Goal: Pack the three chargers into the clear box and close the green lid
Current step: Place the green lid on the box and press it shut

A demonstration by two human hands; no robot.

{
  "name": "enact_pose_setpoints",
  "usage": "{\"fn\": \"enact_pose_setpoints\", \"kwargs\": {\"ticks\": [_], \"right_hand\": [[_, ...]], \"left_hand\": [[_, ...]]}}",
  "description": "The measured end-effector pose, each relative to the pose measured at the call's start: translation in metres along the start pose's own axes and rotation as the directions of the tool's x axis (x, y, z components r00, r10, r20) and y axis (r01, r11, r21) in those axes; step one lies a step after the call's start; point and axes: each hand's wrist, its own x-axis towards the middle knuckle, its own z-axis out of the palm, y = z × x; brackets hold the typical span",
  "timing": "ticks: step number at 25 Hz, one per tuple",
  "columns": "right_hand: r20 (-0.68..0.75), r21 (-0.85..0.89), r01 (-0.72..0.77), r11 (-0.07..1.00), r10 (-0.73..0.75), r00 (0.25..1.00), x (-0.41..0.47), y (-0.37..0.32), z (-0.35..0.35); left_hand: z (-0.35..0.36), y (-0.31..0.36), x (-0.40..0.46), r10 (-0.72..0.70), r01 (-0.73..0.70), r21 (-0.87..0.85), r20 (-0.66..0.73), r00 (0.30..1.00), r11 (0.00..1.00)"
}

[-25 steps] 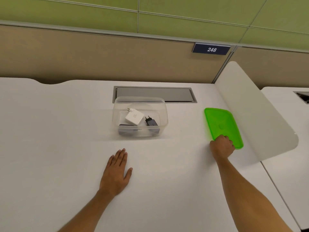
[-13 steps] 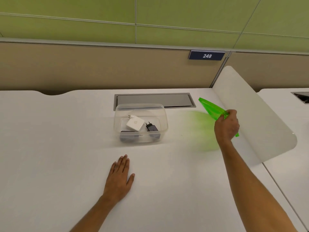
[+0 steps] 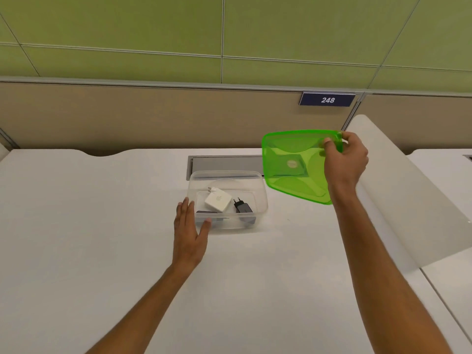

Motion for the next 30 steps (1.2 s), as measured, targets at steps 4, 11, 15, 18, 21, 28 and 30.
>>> {"fn": "enact_pose_setpoints", "kwargs": {"ticks": [4, 11, 15, 18, 21, 28, 30], "right_hand": [[0.260, 0.335, -0.211, 0.918, 0.125, 0.958, -0.017, -0.013, 0.023], [0.504, 0.362, -0.538, 0.761, 0.325, 0.800, -0.040, -0.009, 0.060], [0.399, 0.262, -0.499, 0.826, 0.378, 0.835, -0.043, 0.007, 0.080], [0.405, 0.065, -0.273, 0.960, 0.225, 0.886, -0.051, 0.023, 0.091], [0.479, -0.230, -0.067, 0.971, 0.173, 0.861, -0.059, 0.039, 0.105], [0.575, -0.518, 0.077, 0.852, 0.281, 0.768, -0.066, 0.066, 0.138], [0.592, -0.523, 0.074, 0.849, 0.300, 0.748, -0.070, 0.072, 0.144]], "left_hand": [[0.000, 0.021, 0.030, -0.166, 0.167, -0.293, 0.028, 0.986, 0.941], [0.000, 0.034, 0.055, -0.305, 0.343, -0.582, 0.166, 0.938, 0.738], [-0.003, 0.030, 0.061, -0.350, 0.346, -0.655, 0.130, 0.928, 0.672], [-0.006, 0.026, 0.066, -0.375, 0.343, -0.610, 0.080, 0.924, 0.715], [-0.007, 0.022, 0.073, -0.402, 0.367, -0.461, 0.025, 0.915, 0.808], [-0.004, 0.017, 0.073, -0.367, 0.364, -0.047, -0.077, 0.927, 0.930], [-0.003, 0.013, 0.072, -0.371, 0.374, 0.021, -0.089, 0.924, 0.927]]}}
